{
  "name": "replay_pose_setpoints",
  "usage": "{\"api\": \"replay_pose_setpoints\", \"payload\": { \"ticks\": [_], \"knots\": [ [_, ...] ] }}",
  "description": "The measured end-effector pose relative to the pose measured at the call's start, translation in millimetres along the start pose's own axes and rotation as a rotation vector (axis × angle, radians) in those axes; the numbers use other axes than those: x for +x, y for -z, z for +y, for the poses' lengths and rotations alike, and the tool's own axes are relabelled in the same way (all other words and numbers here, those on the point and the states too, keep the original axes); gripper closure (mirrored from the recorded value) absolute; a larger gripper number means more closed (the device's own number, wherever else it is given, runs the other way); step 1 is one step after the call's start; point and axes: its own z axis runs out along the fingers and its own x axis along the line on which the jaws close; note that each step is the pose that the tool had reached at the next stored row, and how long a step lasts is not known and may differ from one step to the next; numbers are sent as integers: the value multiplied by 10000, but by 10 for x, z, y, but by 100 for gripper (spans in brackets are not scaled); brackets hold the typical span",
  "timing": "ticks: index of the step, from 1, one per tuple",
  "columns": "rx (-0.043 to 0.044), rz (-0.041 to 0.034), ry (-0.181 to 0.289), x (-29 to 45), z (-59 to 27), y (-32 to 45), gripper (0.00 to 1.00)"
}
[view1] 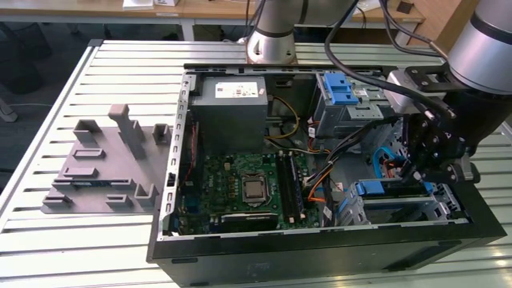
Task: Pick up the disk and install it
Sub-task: 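Insert the first disk wire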
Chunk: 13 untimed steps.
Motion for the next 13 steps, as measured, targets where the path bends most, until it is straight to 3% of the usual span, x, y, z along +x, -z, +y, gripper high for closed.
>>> {"api": "replay_pose_setpoints", "payload": {
  "ticks": [8,10,13],
  "knots": [
    [-1,-6,0,-3,2,-36,84],
    [-1,-4,0,-2,2,-36,76],
    [-1,-25,-2,-1,1,-10,76]
  ]
}}
